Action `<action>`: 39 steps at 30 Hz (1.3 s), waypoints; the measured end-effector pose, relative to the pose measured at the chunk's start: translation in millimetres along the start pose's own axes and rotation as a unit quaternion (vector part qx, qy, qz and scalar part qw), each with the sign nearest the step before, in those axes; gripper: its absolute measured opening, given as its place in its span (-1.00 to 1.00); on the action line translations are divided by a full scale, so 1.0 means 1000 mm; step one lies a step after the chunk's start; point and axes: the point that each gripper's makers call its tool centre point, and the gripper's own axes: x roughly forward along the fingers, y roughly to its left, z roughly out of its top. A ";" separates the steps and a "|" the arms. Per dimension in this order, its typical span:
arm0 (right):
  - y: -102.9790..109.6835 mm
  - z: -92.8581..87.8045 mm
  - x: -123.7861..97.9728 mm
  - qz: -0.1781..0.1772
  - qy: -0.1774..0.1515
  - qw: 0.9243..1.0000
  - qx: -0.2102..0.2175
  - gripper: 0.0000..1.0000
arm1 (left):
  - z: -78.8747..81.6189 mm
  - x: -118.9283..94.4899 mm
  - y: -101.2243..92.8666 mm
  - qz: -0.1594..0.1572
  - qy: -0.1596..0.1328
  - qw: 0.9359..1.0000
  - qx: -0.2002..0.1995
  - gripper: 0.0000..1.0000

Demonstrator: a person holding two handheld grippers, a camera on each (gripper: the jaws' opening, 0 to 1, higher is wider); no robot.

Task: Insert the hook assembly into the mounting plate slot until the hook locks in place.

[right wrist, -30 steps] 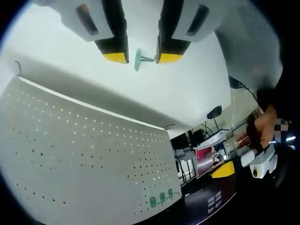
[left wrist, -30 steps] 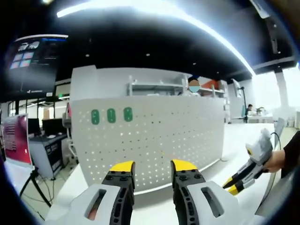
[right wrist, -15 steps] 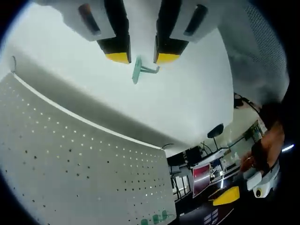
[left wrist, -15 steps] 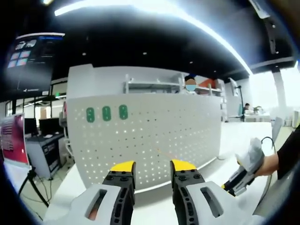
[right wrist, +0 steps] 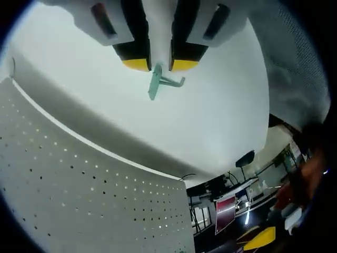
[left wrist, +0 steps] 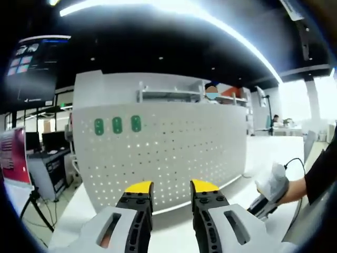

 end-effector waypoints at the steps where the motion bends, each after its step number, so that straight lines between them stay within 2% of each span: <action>1: 0.000 0.000 0.000 -0.001 0.000 1.000 -0.001 -0.80 | 0.000 0.000 0.000 0.000 0.000 1.000 0.000 -0.43; 10: -0.006 0.003 0.002 -0.007 -0.010 1.000 -0.004 -0.92 | -0.004 0.001 -0.004 -0.004 0.006 1.000 -0.001 -0.45; 39: -0.011 0.026 -0.015 -0.030 -0.046 0.998 -0.016 -0.99 | -0.013 0.003 -0.017 -0.029 0.019 0.999 -0.002 -0.47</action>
